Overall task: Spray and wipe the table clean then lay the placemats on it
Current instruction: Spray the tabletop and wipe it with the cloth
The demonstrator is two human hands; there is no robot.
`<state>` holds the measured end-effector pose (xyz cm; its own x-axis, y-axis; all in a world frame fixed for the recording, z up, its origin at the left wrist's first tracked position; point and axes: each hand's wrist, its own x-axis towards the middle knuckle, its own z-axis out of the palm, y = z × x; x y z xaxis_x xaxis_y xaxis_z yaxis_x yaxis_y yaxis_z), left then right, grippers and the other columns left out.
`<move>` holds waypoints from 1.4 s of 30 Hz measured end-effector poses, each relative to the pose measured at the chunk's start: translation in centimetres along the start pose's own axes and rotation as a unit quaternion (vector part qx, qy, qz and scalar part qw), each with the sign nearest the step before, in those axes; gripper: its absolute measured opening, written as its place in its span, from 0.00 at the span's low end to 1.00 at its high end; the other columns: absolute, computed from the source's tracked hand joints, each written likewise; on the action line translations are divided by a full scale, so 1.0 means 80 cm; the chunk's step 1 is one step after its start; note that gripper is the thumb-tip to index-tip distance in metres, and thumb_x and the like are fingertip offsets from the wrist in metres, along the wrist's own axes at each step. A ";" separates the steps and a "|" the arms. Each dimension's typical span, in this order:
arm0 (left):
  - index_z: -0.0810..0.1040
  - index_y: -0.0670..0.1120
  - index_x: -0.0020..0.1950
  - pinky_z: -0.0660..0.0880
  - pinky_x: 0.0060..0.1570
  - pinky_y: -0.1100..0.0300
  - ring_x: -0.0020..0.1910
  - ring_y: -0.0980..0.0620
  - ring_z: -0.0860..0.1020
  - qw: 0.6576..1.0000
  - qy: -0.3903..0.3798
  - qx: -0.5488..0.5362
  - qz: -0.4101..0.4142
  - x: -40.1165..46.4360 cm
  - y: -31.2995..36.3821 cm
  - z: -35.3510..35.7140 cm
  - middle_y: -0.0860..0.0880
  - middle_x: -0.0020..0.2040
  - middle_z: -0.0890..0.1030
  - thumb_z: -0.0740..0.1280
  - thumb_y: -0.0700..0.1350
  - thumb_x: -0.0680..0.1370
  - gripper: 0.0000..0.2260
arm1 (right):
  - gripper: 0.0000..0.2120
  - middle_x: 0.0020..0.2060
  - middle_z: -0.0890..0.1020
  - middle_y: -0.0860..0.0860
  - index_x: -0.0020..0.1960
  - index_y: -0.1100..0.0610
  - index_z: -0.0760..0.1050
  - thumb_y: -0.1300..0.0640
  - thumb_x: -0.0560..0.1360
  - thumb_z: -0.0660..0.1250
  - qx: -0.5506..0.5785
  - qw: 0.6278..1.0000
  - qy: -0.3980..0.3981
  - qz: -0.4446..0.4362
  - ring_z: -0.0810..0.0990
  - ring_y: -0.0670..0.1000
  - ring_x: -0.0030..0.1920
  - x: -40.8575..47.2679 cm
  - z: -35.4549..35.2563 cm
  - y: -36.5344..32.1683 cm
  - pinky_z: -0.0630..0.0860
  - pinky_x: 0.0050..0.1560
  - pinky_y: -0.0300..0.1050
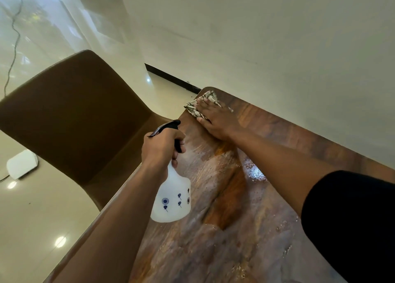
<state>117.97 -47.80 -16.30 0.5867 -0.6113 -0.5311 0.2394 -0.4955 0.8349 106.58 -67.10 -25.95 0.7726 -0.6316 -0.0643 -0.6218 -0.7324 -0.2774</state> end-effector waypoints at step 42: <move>0.86 0.50 0.46 0.64 0.26 0.59 0.24 0.49 0.66 0.986 -0.146 0.079 -0.012 -0.195 -0.101 0.084 0.39 0.34 0.78 0.70 0.35 0.76 0.10 | 0.27 0.83 0.56 0.53 0.84 0.54 0.55 0.48 0.87 0.52 0.066 0.844 0.105 0.522 0.53 0.54 0.83 -0.465 -0.001 0.145 0.47 0.80 0.58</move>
<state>101.68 -38.44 -15.73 0.3285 -0.7389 -0.5883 0.1127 -0.5877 0.8012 70.61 -52.12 -26.69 -0.2344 -0.9566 -0.1732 -0.9193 0.2761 -0.2804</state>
